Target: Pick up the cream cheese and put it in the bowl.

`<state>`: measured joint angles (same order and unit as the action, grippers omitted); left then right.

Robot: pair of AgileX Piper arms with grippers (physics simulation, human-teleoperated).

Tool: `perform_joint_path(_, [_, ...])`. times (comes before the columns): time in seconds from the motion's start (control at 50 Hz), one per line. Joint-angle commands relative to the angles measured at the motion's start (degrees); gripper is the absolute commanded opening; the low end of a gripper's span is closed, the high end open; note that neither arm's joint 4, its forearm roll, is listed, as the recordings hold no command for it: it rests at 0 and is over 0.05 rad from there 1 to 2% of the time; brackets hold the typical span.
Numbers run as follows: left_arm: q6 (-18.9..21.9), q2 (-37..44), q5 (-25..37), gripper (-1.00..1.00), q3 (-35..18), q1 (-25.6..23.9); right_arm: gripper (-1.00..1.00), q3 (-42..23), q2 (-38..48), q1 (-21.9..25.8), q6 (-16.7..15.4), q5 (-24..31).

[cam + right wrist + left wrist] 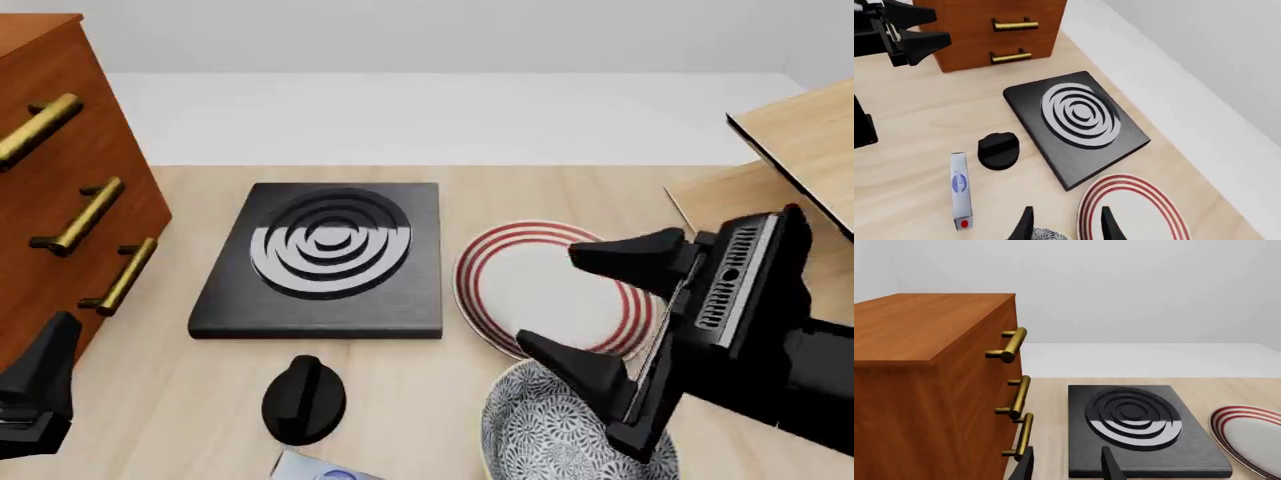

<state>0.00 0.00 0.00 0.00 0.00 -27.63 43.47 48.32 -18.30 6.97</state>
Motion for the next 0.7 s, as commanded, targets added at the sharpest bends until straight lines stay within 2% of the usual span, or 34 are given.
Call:
perform_joint_path(0.02, [0.0,0.0,0.0,1.0,0.0,0.0,1.0,-2.3,10.5,6.7,-0.3,-3.0])
perform_joint_path(0.28, [0.0,0.0,0.0,1.0,0.0,0.0,1.0,-5.3,18.0,11.3,0.1,-4.6])
perform_joint_path(0.7, [0.0,0.0,0.0,1.0,0.0,0.0,1.0,-11.2,30.7,20.9,3.6,-8.0])
